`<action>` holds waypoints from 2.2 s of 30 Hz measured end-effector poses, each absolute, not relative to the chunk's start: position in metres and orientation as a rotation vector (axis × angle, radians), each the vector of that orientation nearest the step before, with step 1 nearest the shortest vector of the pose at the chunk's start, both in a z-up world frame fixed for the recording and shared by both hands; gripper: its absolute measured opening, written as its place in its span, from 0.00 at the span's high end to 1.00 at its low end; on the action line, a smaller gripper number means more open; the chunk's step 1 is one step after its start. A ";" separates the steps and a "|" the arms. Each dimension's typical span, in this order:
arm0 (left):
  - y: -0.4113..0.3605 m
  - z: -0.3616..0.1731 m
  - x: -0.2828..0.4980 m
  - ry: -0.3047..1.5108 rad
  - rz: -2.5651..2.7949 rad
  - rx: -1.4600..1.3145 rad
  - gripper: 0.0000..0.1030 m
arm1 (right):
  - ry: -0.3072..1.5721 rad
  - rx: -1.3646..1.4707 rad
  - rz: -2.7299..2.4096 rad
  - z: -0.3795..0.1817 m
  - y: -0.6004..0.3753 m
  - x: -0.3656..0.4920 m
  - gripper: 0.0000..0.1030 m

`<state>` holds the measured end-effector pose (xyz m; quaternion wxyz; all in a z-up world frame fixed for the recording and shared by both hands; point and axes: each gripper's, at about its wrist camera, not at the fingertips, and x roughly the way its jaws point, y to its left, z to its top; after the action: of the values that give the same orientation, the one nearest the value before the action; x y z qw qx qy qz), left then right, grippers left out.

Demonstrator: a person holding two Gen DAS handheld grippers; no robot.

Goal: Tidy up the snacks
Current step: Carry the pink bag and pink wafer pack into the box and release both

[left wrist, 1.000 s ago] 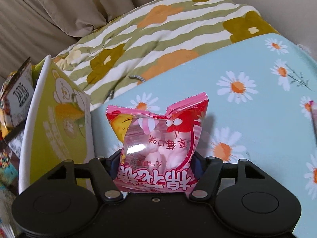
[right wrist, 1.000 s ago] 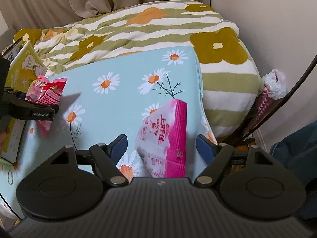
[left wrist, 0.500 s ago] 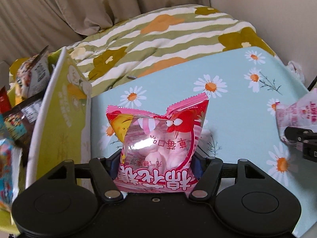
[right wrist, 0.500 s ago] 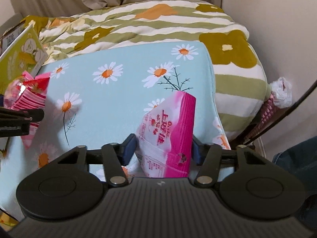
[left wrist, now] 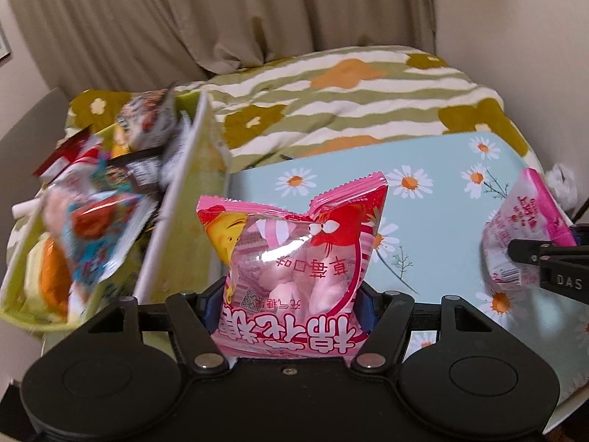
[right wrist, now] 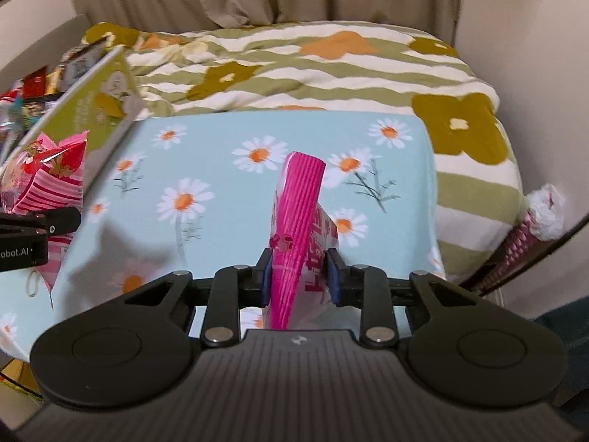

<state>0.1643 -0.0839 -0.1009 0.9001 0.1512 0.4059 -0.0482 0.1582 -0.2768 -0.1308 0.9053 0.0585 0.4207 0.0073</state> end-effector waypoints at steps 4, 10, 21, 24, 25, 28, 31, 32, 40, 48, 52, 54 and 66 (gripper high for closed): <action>-0.072 -0.089 0.149 0.826 -0.049 0.269 0.31 | 0.846 0.111 0.072 -0.121 -0.265 0.157 0.59; -0.044 -0.060 0.131 0.777 0.031 0.212 0.31 | 0.801 0.102 0.168 -0.099 -0.244 0.159 0.60; 0.036 -0.007 0.136 0.676 0.122 0.115 0.31 | 0.667 0.106 0.314 -0.029 -0.181 0.176 0.60; 0.061 0.006 0.147 0.662 0.119 0.107 0.31 | 0.644 0.130 0.342 -0.009 -0.159 0.185 0.60; 0.069 0.011 0.153 0.660 0.117 0.106 0.31 | 0.634 0.143 0.354 -0.002 -0.151 0.189 0.60; 0.095 0.020 0.170 0.653 0.106 0.106 0.31 | 0.605 0.156 0.365 0.016 -0.126 0.202 0.60; 0.117 0.027 0.190 0.651 0.086 0.112 0.31 | 0.582 0.175 0.374 0.030 -0.102 0.220 0.60; 0.124 0.028 0.197 0.653 0.076 0.112 0.31 | 0.575 0.180 0.374 0.034 -0.093 0.227 0.60; 0.159 0.015 0.257 0.721 -0.058 0.134 0.09 | 0.561 0.215 0.323 0.044 -0.032 0.273 0.60; 0.181 0.004 0.256 0.731 -0.161 0.118 0.00 | 0.576 0.231 0.240 0.038 -0.002 0.290 0.60; 0.199 0.002 0.249 0.736 -0.168 0.083 0.00 | 0.586 0.237 0.236 0.036 0.009 0.293 0.60; 0.205 0.003 0.246 0.736 -0.161 0.077 0.00 | 0.587 0.236 0.239 0.037 0.014 0.297 0.60; 0.225 -0.004 0.251 0.753 -0.128 0.067 0.00 | 0.653 0.236 0.260 0.021 0.045 0.329 0.07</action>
<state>0.2509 0.2250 -0.0044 0.9274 0.0328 0.3672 -0.0627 0.3290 0.0452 0.0212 0.9321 0.1155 0.3190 0.1270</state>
